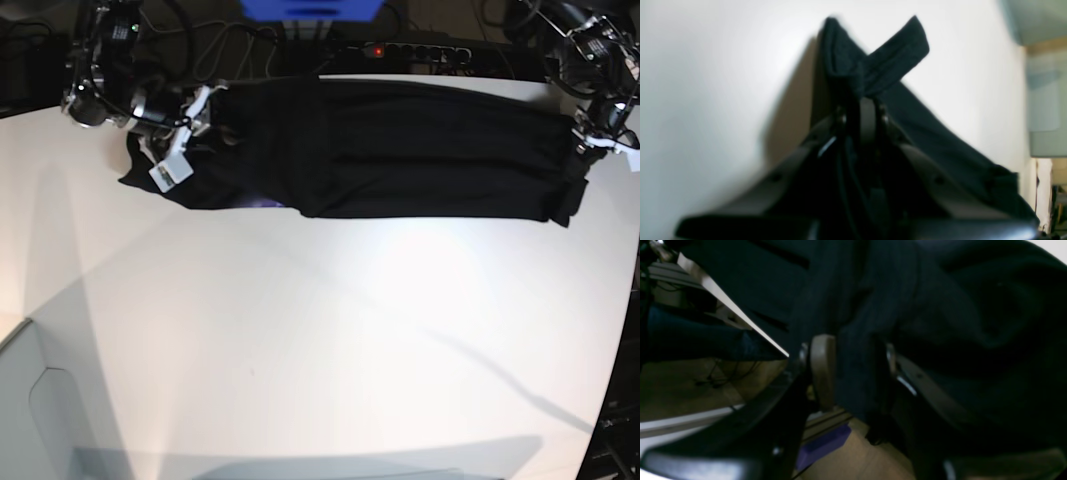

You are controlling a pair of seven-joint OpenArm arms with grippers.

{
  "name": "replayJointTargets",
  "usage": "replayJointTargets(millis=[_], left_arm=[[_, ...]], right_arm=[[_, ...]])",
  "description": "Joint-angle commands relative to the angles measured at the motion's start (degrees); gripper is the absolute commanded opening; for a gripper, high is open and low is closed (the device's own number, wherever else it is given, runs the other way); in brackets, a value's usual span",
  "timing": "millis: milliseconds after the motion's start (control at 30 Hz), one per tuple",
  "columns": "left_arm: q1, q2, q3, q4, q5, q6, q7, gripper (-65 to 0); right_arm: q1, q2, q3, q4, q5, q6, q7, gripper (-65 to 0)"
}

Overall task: Fold the T-shirt properly
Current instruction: 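Fold the held shirt end with the left gripper toward the right gripper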

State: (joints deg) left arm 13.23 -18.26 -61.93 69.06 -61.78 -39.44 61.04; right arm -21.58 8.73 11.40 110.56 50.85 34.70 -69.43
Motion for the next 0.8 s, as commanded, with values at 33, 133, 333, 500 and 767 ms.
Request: replayJointTargets(millis=[33,133,333,500,767], left_arm=[[0.26,-0.24,0.09,4.48,-2.09,-0.56,-0.16,-64.7],[0.79,1.95,0.26,9.4,-2.35,-0.56,0.46,-64.6],[-1.41,7.23,0.26,17.84,-1.91,-0.56,8.2,-64.6],[-2.9,9.07,6.42,21.54,-1.91,-0.56,10.83,-64.7],[-3.17,10.04,24.61,21.45,-1.74,-0.56,10.74,-64.7]], right_arm=[[0.18,0.45,1.83,0.78,1.24,-0.54,0.73,-44.4],[0.18,0.54,4.03,0.78,1.33,-0.54,0.64,-44.4],[0.0,0.54,9.13,0.78,1.33,-0.54,0.46,-44.4],[-0.17,0.54,10.27,0.78,1.33,-0.54,0.46,-44.4],[-0.26,0.54,10.27,0.78,1.33,-0.54,0.46,-44.4]])
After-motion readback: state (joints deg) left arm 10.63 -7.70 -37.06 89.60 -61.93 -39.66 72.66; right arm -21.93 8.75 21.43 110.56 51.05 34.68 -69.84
